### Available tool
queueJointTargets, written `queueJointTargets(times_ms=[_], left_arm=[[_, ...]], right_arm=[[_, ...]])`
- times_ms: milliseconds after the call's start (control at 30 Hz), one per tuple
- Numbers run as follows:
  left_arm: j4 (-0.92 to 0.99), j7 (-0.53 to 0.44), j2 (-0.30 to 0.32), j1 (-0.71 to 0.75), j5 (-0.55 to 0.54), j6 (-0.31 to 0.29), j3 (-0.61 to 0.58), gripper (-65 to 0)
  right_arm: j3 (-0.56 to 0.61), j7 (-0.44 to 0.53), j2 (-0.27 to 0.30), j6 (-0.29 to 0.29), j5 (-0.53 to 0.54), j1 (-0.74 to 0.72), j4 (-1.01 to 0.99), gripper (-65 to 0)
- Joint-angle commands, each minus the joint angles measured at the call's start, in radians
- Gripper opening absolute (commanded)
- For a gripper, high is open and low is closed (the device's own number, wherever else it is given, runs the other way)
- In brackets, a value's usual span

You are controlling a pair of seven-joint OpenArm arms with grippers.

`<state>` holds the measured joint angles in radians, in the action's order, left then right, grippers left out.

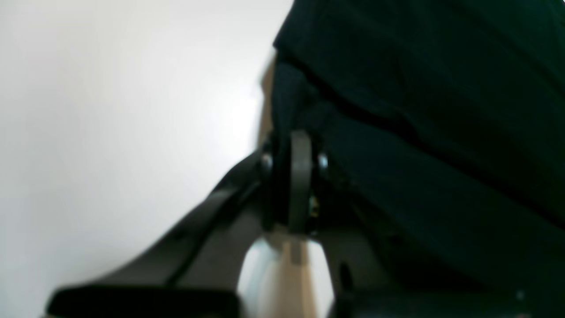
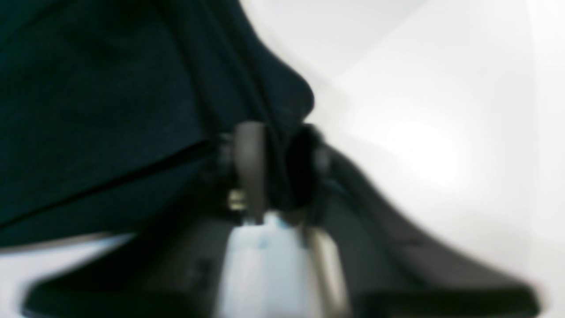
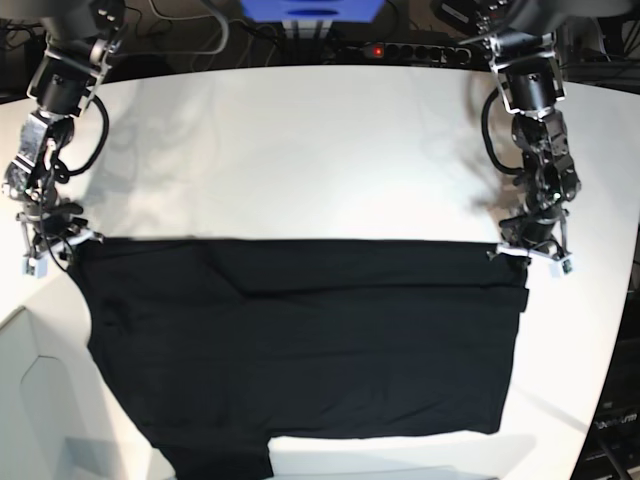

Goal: Fold the T-shirt properly
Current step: 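Drag the held edge back toward the robot, laying the shirt flat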

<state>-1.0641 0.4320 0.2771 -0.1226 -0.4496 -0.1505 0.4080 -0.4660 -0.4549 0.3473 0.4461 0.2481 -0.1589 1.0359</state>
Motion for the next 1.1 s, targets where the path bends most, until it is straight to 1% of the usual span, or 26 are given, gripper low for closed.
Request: queueJointTargets(times_ms=[0, 33, 133, 200, 267, 367, 467, 567, 633, 733, 833, 933, 1067], left_arm=[[-0.012, 0.044, 0.011, 0.001, 0.012, 0.013, 0.001, -65.0], [-0.028, 0.044, 0.015, 0.002, 0.013, 0.013, 0.002, -64.9], [-0.084, 0.051, 0.032, 0.022, 0.008, 0.016, 0.002, -64.9], [-0.13, 0.08, 0.032, 0.033, 0.008, 0.018, 0.006, -64.9], [-0.179, 0.112, 0.032, 0.036, 0.008, 0.015, 0.039, -64.9], [-0.256, 0.184, 0.03, 0.034, 0.008, 0.013, 0.09, -64.9], [-0.327, 0.227, 0.032, 0.018, 0.008, 0.013, 0.104, -64.9], [-0.344, 0.256, 0.034, -0.048, 0.016, 0.013, 0.101, -64.9], [-0.33, 0.29, 0.05, -0.113, 0.016, 0.016, 0.099, -64.9], [-0.295, 0.356, 0.06, -0.197, 0.016, 0.018, 0.099, -64.9], [-0.278, 0.39, 0.061, -0.229, 0.016, 0.019, 0.099, -64.9], [-0.278, 0.399, 0.061, -0.223, 0.018, 0.018, 0.099, -64.9], [-0.279, 0.397, 0.063, -0.159, 0.016, 0.013, 0.102, -64.9]], right_arm=[[-0.004, -0.022, 0.028, 0.006, -0.016, -0.006, 0.021, -63.5], [-0.004, -0.022, 0.028, 0.006, -0.016, -0.003, 0.04, -65.0], [-0.004, -0.023, 0.029, 0.006, -0.016, 0.043, 0.128, -65.0], [-0.003, -0.023, 0.029, 0.006, -0.016, 0.066, 0.192, -65.0], [-0.001, -0.028, 0.029, 0.006, -0.016, 0.071, 0.237, -65.0], [-0.004, -0.092, 0.031, 0.006, -0.014, 0.061, 0.289, -65.0], [-0.003, -0.14, 0.032, 0.006, -0.014, 0.006, 0.312, -65.0], [0.002, -0.181, 0.034, 0.006, -0.019, -0.086, 0.306, -65.0], [0.003, -0.236, 0.034, 0.006, -0.02, -0.17, 0.291, -65.0], [0.005, -0.324, 0.034, 0.006, -0.023, -0.311, 0.231, -65.0], [0.0, -0.413, 0.046, 0.006, -0.048, -0.413, 0.174, -65.0], [0.002, -0.447, 0.048, 0.006, -0.049, -0.423, 0.163, -65.0], [0.003, -0.447, 0.048, 0.006, -0.048, -0.38, 0.163, -65.0]])
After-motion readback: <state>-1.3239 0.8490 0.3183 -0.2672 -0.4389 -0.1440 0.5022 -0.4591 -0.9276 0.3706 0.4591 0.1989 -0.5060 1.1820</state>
